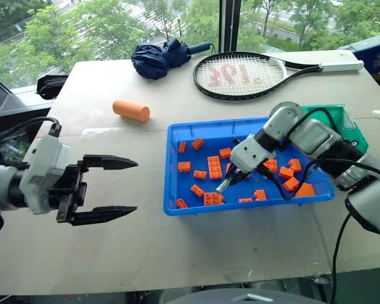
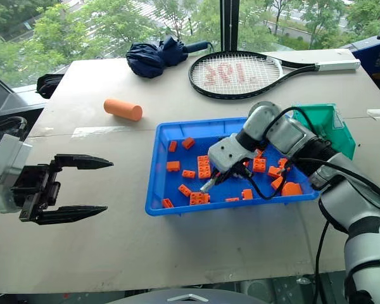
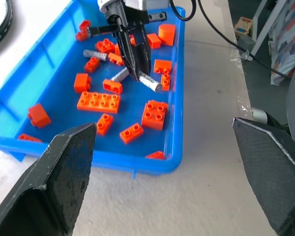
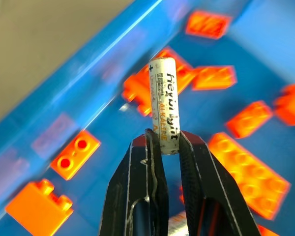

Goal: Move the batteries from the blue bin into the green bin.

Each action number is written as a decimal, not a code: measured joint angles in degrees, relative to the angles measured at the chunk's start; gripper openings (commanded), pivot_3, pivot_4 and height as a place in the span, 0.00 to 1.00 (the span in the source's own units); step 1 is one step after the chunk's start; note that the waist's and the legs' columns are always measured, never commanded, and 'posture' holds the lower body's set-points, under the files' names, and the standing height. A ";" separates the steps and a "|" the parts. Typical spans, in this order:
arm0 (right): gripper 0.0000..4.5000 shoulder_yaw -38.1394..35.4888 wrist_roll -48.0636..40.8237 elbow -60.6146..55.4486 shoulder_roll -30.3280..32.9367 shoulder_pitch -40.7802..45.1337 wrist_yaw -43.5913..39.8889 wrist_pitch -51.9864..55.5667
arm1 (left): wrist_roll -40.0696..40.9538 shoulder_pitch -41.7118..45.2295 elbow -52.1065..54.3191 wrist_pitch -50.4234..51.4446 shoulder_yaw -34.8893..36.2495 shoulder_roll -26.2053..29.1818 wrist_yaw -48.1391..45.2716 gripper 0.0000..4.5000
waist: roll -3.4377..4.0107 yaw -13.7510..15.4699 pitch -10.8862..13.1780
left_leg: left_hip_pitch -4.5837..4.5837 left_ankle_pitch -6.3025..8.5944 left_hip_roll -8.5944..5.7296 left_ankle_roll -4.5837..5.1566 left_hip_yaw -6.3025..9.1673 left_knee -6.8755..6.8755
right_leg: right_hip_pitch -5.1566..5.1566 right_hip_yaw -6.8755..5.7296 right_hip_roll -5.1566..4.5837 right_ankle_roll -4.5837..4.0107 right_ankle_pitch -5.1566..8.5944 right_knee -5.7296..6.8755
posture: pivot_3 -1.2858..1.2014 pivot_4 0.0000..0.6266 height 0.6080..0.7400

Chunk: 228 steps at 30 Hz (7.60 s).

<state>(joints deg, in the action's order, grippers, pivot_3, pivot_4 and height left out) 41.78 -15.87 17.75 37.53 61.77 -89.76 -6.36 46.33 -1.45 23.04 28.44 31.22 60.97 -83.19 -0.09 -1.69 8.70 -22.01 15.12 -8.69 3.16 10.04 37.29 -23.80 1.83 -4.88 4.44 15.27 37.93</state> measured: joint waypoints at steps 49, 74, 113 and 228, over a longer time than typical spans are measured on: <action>0.99 -42.86 -13.35 -37.07 10.85 -30.98 43.04 63.55 | -5.19 29.96 -11.09 3.31 -22.63 -5.30 6.45 1.00 | -0.01 0.20 0.09 | -0.90 -0.02 -0.05 0.02 -0.29 0.92 | -0.79 0.43 -0.05 0.02 -0.02 0.87 | 0.52 0.24 1.00; 0.20 -14.31 2.65 -29.10 2.66 -24.38 39.66 54.89 | -8.23 18.80 -6.73 -0.14 -19.42 -0.28 5.63 1.00 | -0.13 0.91 0.15 | -0.91 -0.02 -0.06 0.02 -0.24 0.95 | -0.80 0.35 -0.03 0.01 -0.02 0.89 | 0.52 0.24 1.00; 0.76 -50.68 -3.96 -28.69 13.83 -29.25 50.21 64.00 | -6.30 36.00 -8.85 3.74 -27.35 -13.96 16.69 1.00 | -0.21 0.42 0.11 | -0.87 -0.02 -0.03 0.01 -0.36 0.95 | -0.82 0.49 -0.01 0.02 -0.03 0.97 | 0.52 0.24 1.00; 0.91 -69.06 -5.33 -26.43 12.62 -49.57 45.46 48.38 | -13.80 21.62 -12.18 -3.68 -21.03 -12.74 16.86 1.00 | -0.32 0.95 0.05 | -0.90 -0.03 -0.09 0.01 -0.34 0.97 | -0.82 0.42 -0.08 0.03 -0.03 0.96 | 0.52 0.24 1.00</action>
<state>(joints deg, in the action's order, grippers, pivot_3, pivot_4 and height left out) -27.28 -21.20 -8.68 50.15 12.20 -44.30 42.02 32.53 20.17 10.87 24.77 10.19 48.23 -66.34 -0.42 -0.74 8.74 -22.91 15.09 -8.78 3.17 9.70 38.25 -24.62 2.25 -4.95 4.46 15.24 38.88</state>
